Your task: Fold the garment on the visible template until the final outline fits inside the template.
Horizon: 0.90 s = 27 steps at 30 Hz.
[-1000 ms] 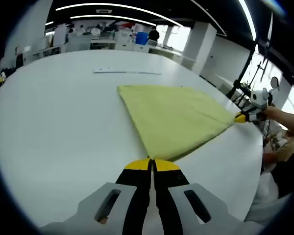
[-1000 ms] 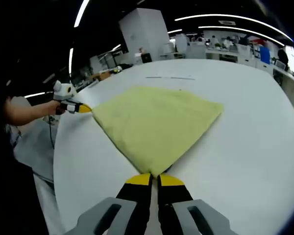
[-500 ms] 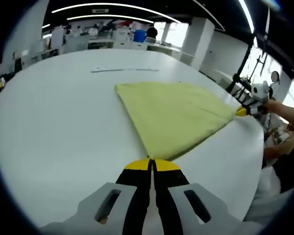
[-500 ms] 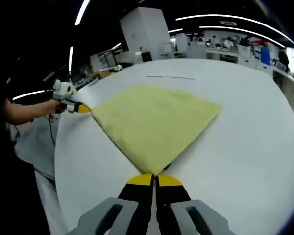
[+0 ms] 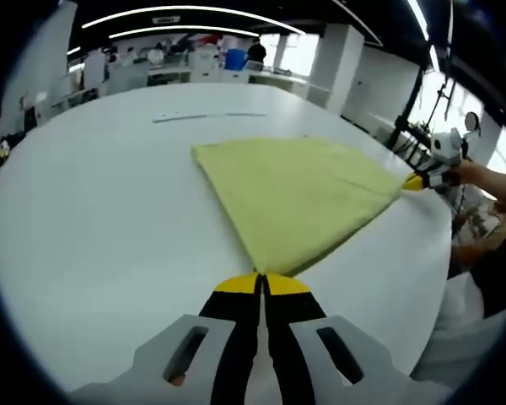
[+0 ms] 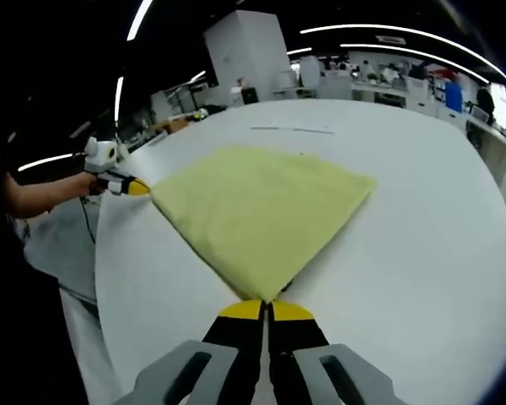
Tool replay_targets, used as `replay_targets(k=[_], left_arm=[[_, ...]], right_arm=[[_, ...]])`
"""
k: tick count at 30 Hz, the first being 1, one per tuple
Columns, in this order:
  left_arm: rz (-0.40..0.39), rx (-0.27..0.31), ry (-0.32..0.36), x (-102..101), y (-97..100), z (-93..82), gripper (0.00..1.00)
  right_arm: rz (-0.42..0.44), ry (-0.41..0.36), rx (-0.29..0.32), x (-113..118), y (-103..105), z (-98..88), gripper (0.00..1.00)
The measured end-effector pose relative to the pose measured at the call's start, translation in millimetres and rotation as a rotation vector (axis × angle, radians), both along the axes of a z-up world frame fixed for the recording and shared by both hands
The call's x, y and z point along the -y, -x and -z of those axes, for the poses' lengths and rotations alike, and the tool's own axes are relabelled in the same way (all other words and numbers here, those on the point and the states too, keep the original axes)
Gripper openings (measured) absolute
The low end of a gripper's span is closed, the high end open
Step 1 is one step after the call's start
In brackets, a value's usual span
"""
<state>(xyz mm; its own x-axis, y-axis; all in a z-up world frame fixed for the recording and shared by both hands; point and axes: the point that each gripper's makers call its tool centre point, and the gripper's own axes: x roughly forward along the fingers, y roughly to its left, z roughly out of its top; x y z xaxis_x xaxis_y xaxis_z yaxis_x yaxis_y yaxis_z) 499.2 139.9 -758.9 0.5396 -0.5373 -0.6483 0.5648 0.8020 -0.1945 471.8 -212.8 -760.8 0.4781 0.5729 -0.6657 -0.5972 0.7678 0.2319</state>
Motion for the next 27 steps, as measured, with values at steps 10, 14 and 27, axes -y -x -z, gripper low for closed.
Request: replay_targets(k=[10,14,27], left_arm=[[-0.016,0.004,0.008,0,15.3,-4.1,0.00],[-0.024,0.006,0.004,0,17.8,-3.8,0.00],[-0.112,0.067,0.118,9,11.6,-43.5,0.46]], right_arm=[[0.024,-0.019,0.001,2,15,-0.4,0.00],[0.026,-0.019,0.012,3,15,-0.7,0.00],[0.097,-0.035,0.084,-10,9,-50.1,0.66]])
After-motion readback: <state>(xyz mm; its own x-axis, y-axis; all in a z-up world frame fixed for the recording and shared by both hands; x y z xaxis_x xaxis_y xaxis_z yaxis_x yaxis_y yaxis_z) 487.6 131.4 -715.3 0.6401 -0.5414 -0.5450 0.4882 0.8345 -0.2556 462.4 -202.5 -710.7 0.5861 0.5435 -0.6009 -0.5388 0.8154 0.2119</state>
